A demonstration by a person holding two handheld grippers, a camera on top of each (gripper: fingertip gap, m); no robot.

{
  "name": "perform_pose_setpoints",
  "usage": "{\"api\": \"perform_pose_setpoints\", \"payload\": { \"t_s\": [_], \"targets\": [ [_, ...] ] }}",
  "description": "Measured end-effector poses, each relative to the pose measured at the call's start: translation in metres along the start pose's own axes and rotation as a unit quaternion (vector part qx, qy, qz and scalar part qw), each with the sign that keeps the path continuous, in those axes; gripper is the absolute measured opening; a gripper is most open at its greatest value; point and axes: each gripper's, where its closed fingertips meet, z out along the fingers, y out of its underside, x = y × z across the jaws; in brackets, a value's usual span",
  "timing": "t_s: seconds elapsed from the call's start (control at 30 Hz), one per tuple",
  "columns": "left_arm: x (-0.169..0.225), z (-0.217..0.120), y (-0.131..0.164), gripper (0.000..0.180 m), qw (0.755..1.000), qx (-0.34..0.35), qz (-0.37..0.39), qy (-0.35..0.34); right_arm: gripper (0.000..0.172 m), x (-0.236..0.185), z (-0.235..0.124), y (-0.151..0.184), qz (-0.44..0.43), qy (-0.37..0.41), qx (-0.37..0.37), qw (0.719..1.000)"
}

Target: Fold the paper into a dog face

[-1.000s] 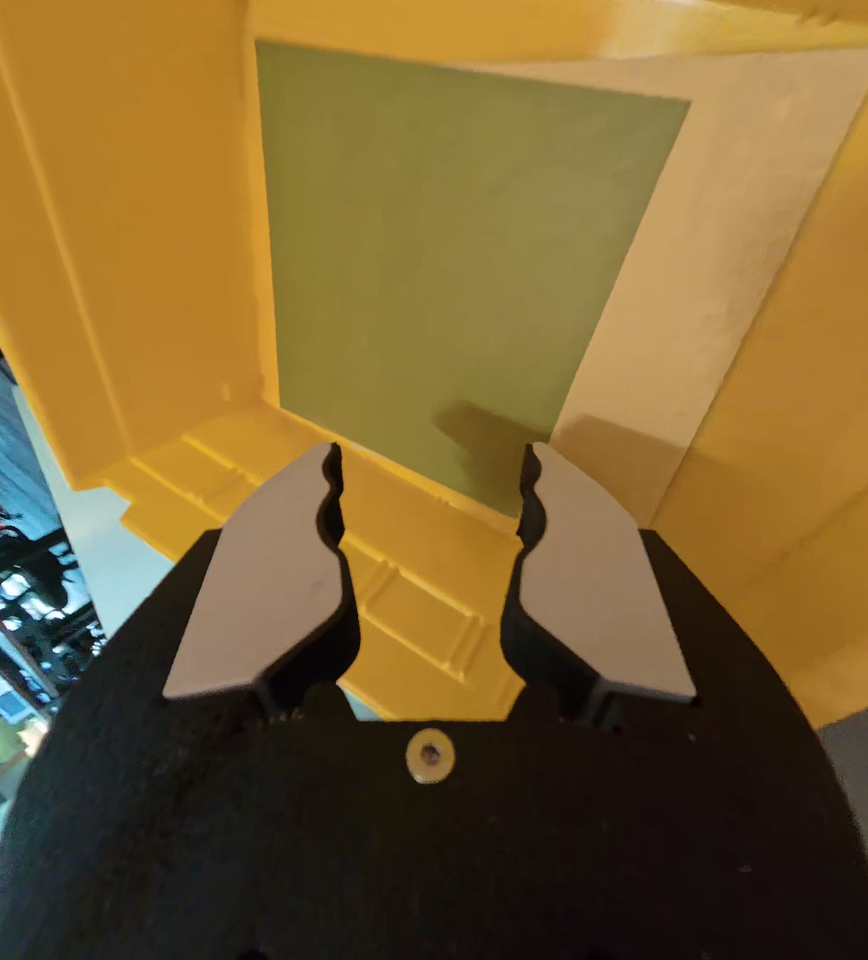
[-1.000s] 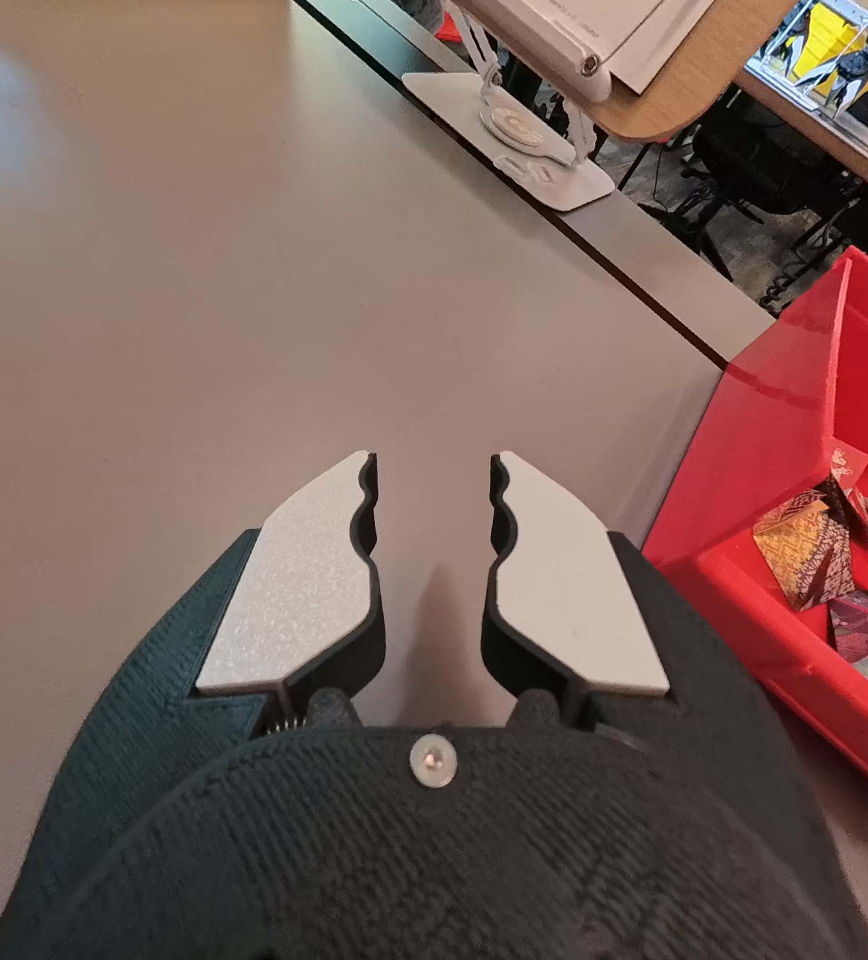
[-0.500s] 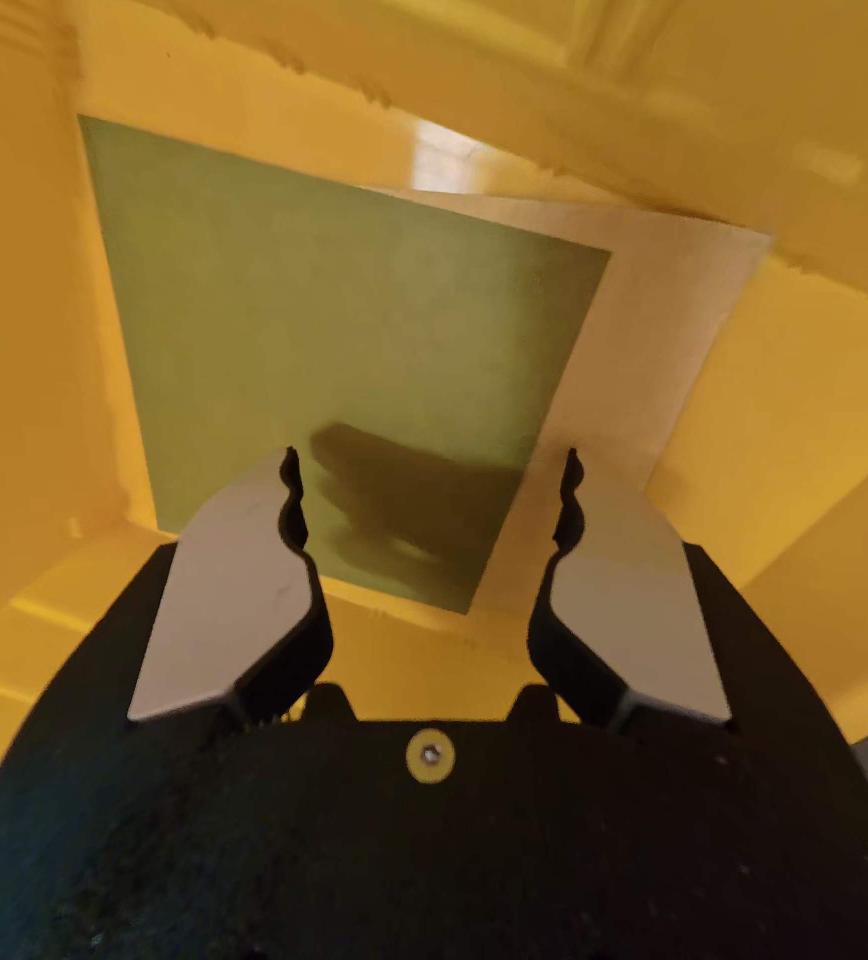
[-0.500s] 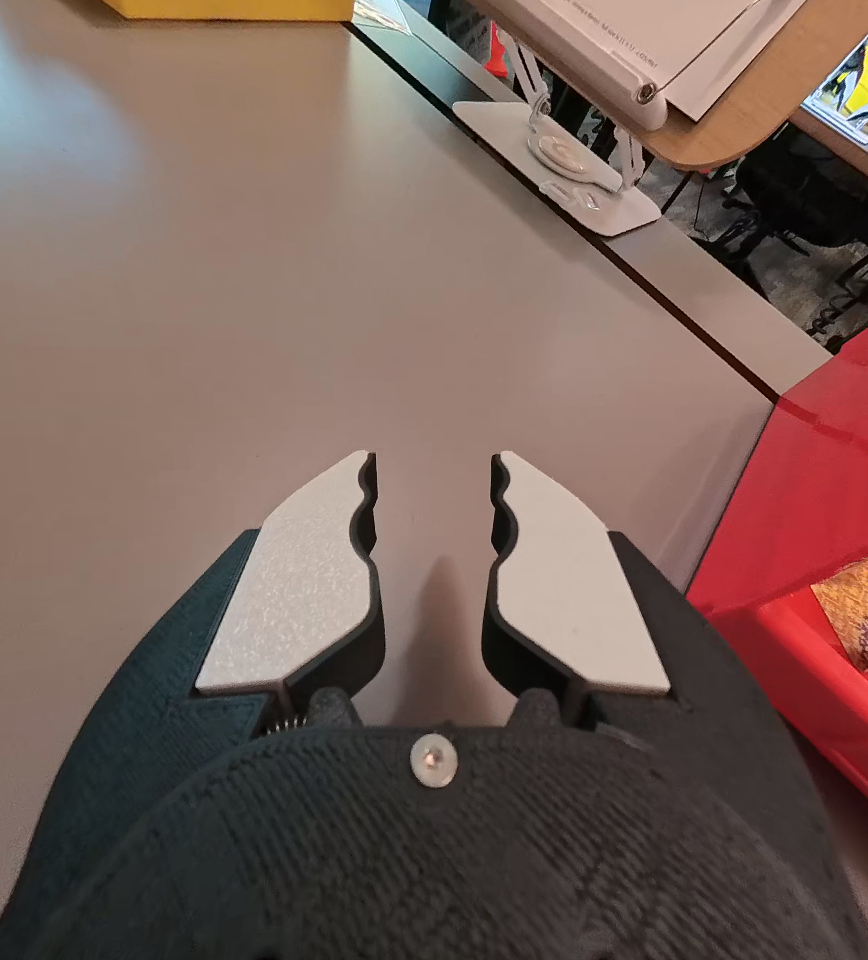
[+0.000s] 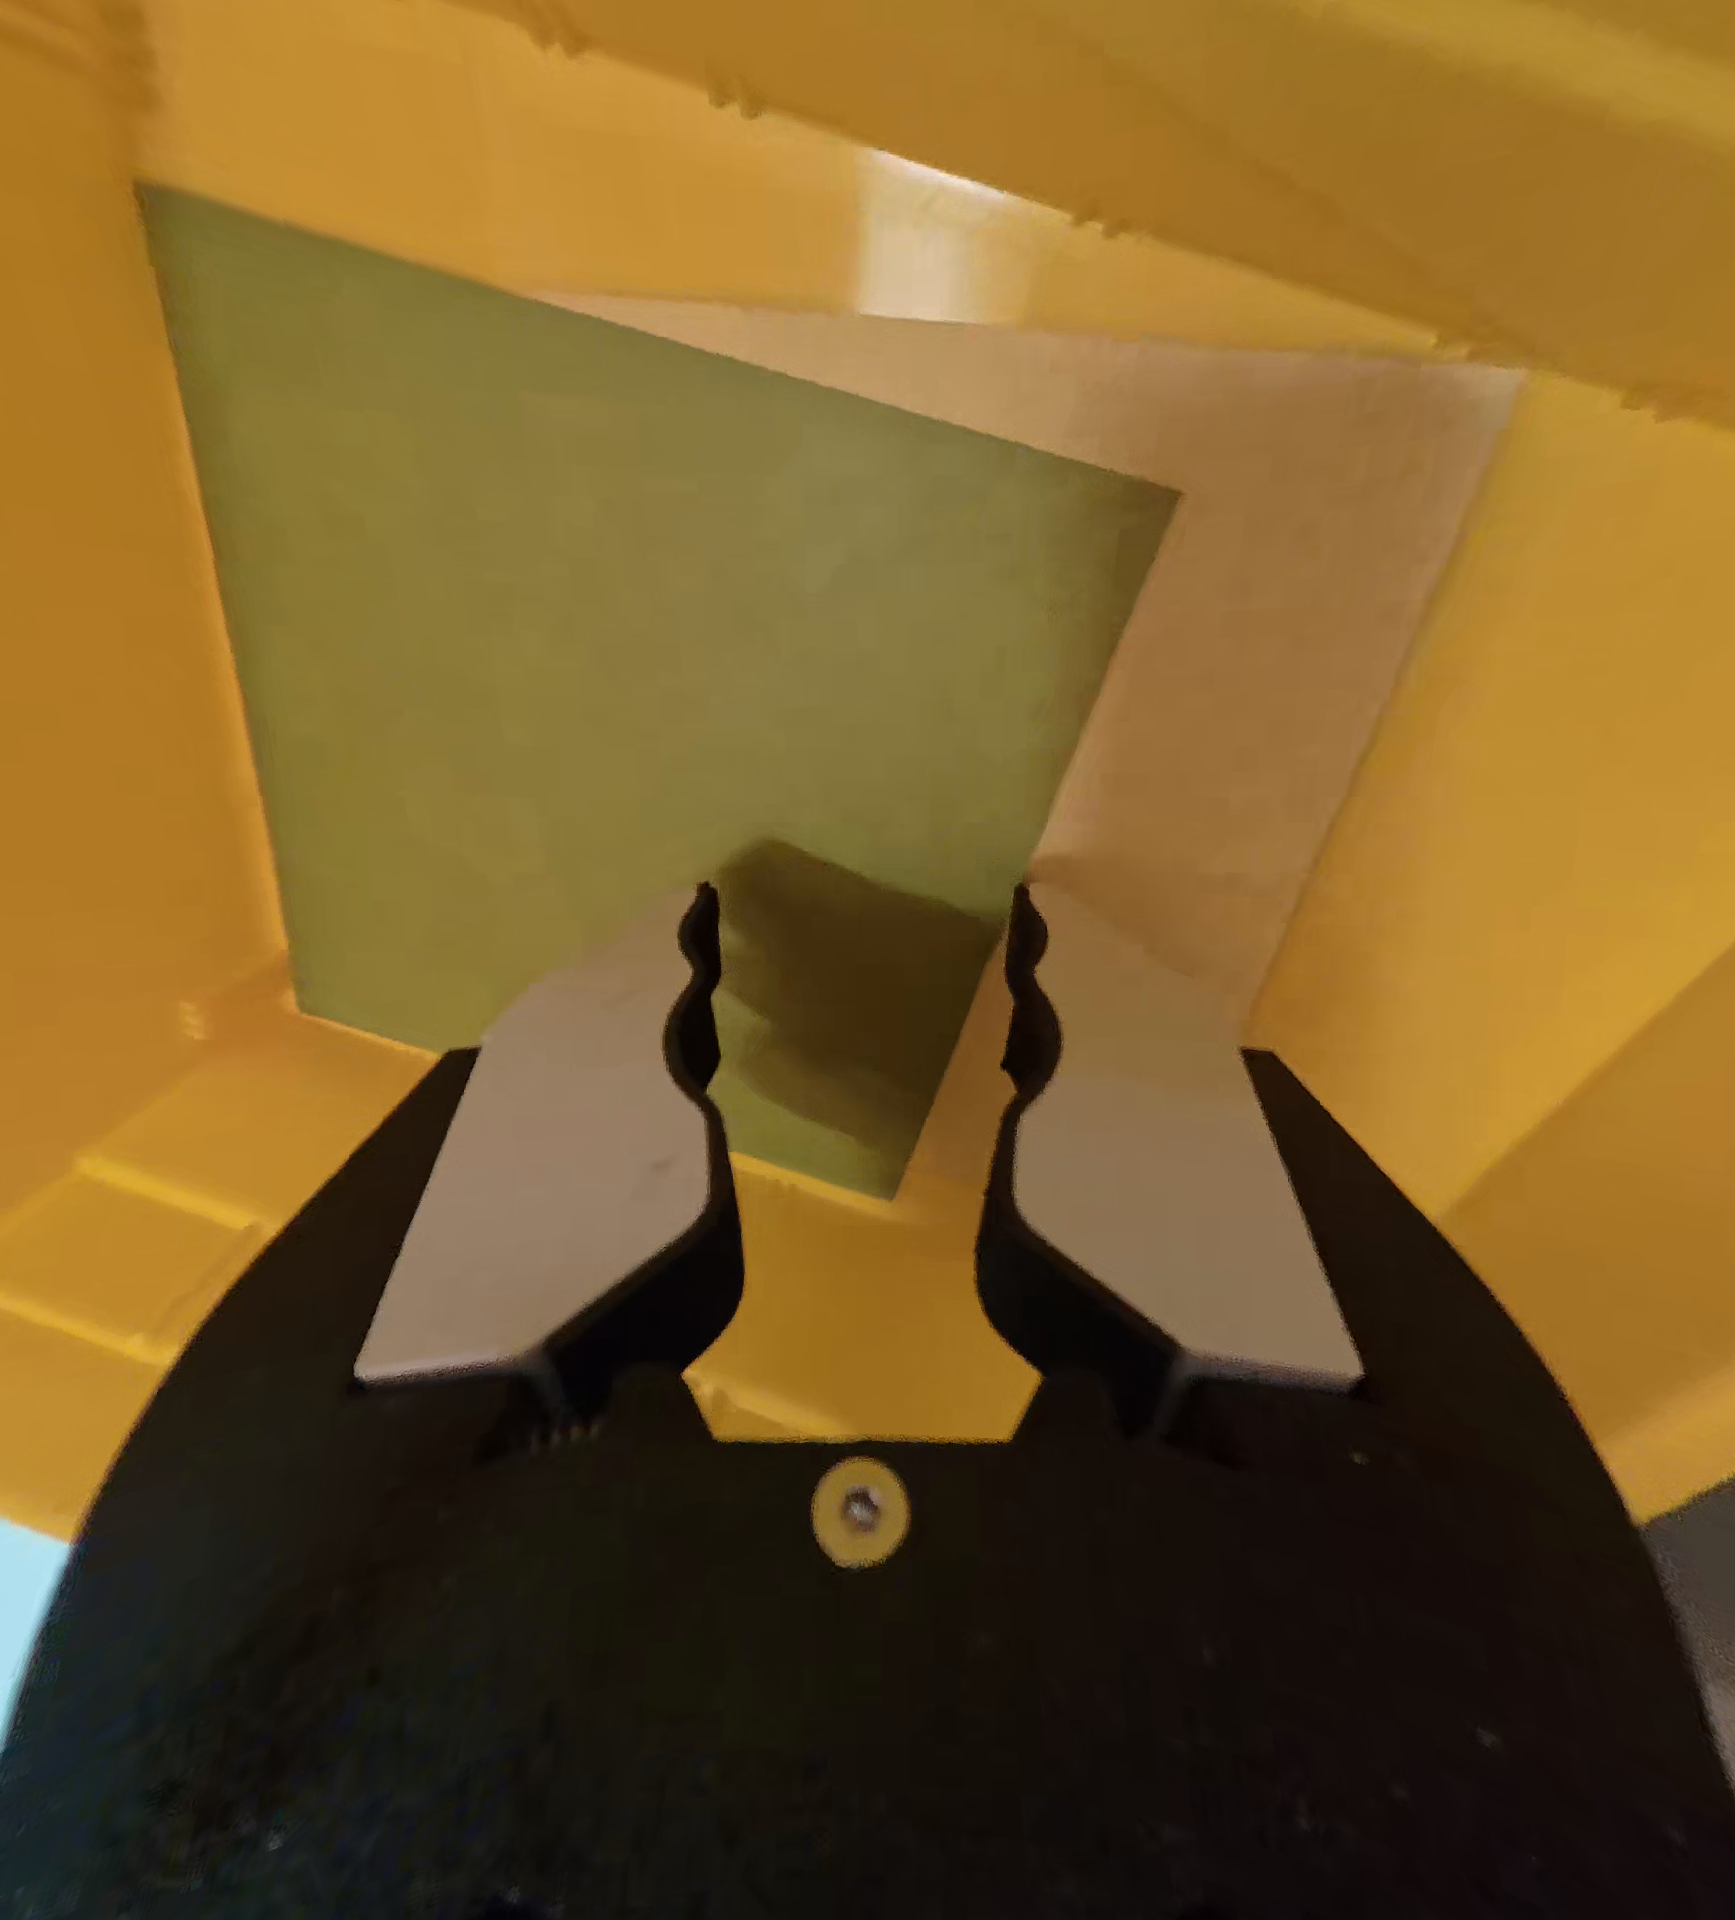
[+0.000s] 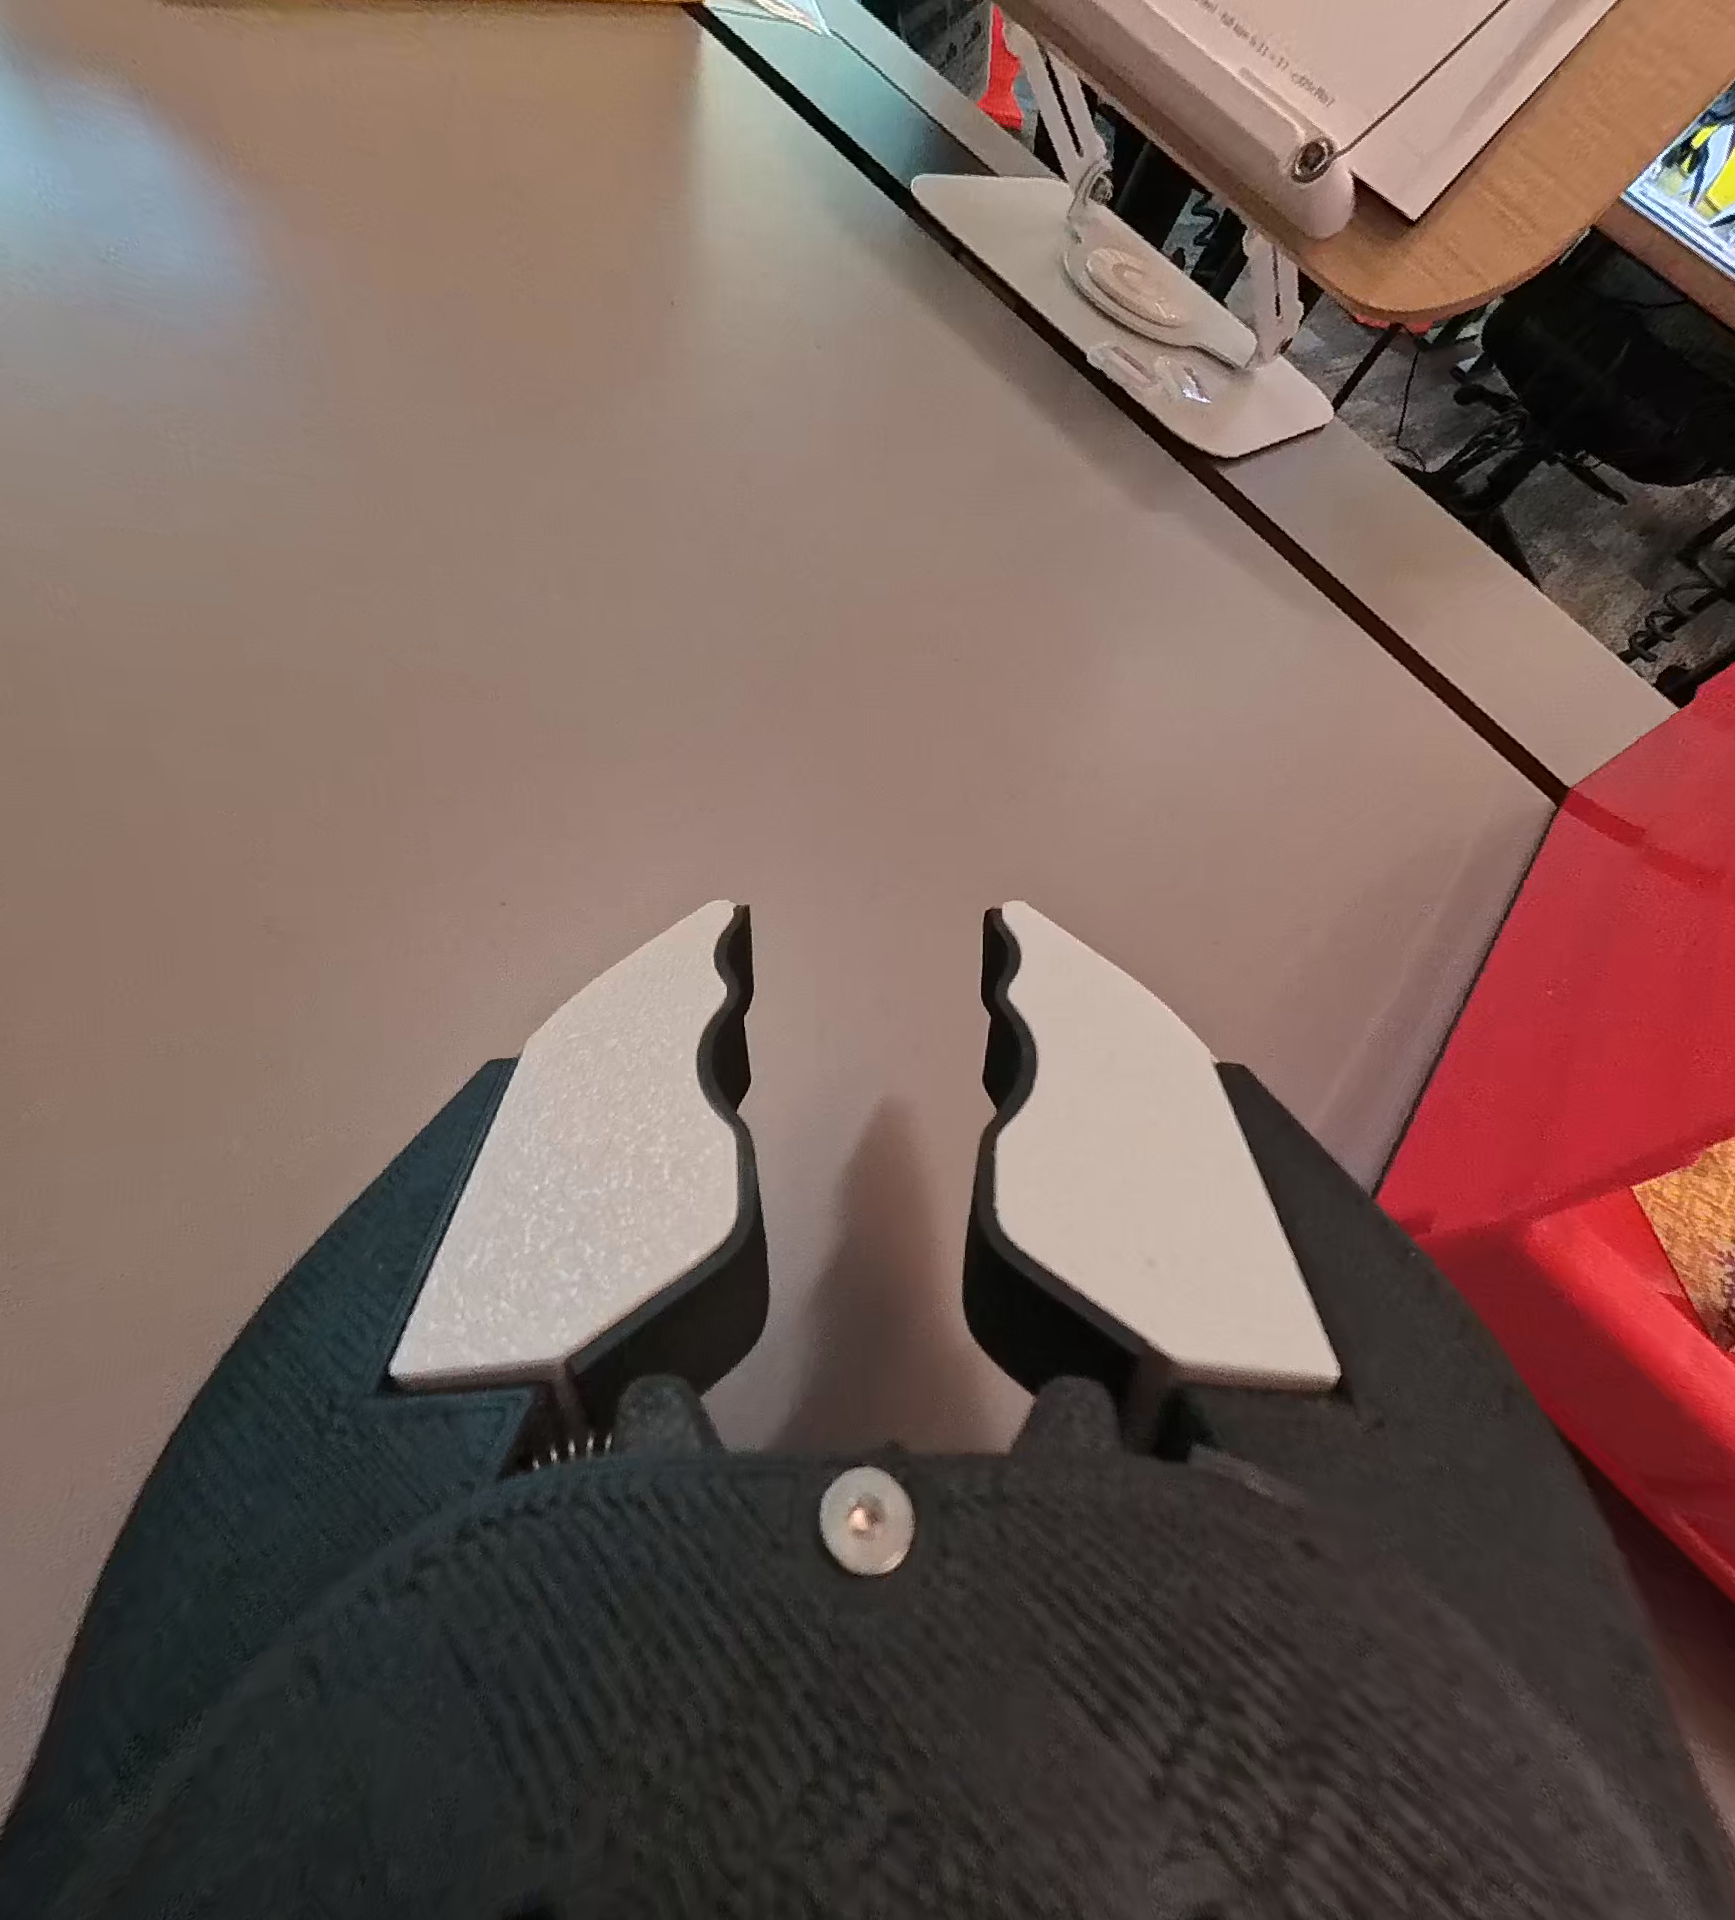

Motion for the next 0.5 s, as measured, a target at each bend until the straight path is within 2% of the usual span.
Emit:
{"api": "perform_pose_setpoints", "payload": {
  "t_s": [0.03, 0.2, 0.33, 0.5],
  "targets": [
    [0.000, -0.001, -0.001, 0.051, 1.000, 0.001, 0.016, -0.015, 0.042, 0.000, 0.000, 0.000, -0.001, 0.000, -0.001, 1.000],
    [0.001, -0.005, -0.007, 0.051, 0.996, 0.013, 0.053, -0.066, 0.042, -0.002, 0.001, -0.001, -0.006, -0.002, 0.000, 1.000],
    [0.020, -0.009, -0.043, 0.057, 0.994, 0.110, 0.013, -0.022, 0.042, -0.002, 0.000, -0.001, -0.008, -0.002, 0.000, 1.000],
    [0.024, -0.004, -0.064, 0.059, 0.989, 0.140, -0.035, 0.011, 0.042, -0.001, -0.002, -0.002, -0.010, 0.002, 0.001, 1.000]
  ]
}}
